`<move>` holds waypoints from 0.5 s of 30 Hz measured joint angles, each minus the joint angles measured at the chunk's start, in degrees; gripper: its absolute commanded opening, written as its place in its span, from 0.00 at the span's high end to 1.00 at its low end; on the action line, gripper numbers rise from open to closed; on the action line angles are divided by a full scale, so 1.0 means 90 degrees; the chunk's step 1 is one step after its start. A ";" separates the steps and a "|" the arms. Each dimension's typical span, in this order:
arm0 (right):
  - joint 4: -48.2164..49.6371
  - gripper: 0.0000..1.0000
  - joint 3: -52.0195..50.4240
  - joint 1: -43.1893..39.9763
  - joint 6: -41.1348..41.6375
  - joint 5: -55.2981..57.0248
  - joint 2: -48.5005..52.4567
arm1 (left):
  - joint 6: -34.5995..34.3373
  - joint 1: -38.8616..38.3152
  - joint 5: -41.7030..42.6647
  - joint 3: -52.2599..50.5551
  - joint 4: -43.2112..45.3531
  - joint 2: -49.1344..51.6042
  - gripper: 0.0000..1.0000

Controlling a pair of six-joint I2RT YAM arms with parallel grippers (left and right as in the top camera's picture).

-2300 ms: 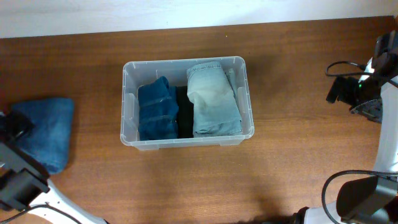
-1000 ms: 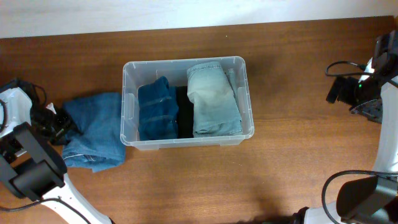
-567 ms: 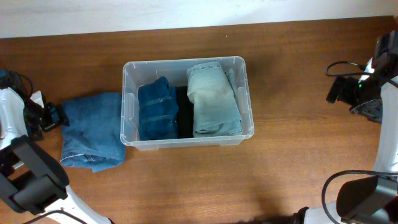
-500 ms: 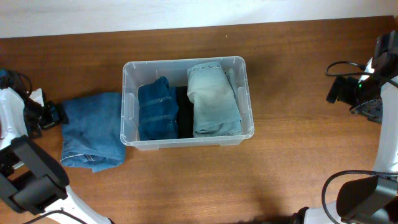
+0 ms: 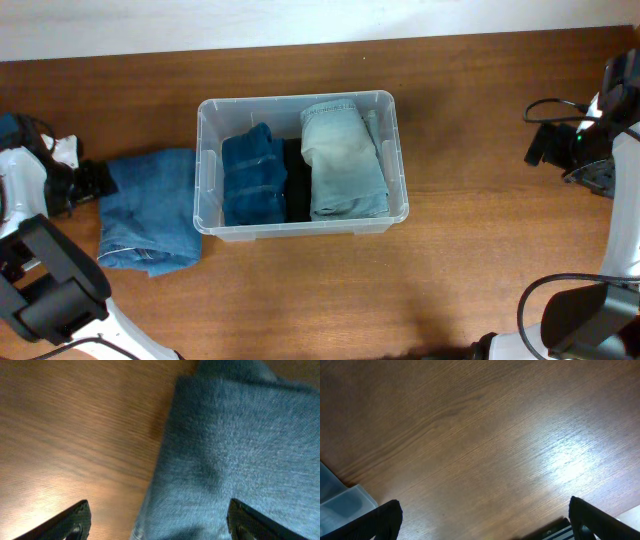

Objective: Pack container
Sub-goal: 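Grasp the blue jeans edge with the left gripper and drag left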

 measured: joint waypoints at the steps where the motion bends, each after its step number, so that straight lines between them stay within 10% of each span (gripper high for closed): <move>1: 0.0000 0.02 0.0000 0.0000 0.0000 -0.0002 0.0000 | 0.0012 0.0000 0.0083 -0.0126 0.0085 0.0000 0.14; 9: -0.0002 0.02 0.0000 0.0000 0.0000 0.0000 0.0000 | 0.0019 0.0053 0.0571 -0.1134 0.0979 -0.0117 0.13; 15: 0.0002 0.02 0.0000 0.0000 0.0002 -0.0002 0.0000 | 0.0046 0.0046 0.0831 -0.1411 0.1253 -0.0255 0.52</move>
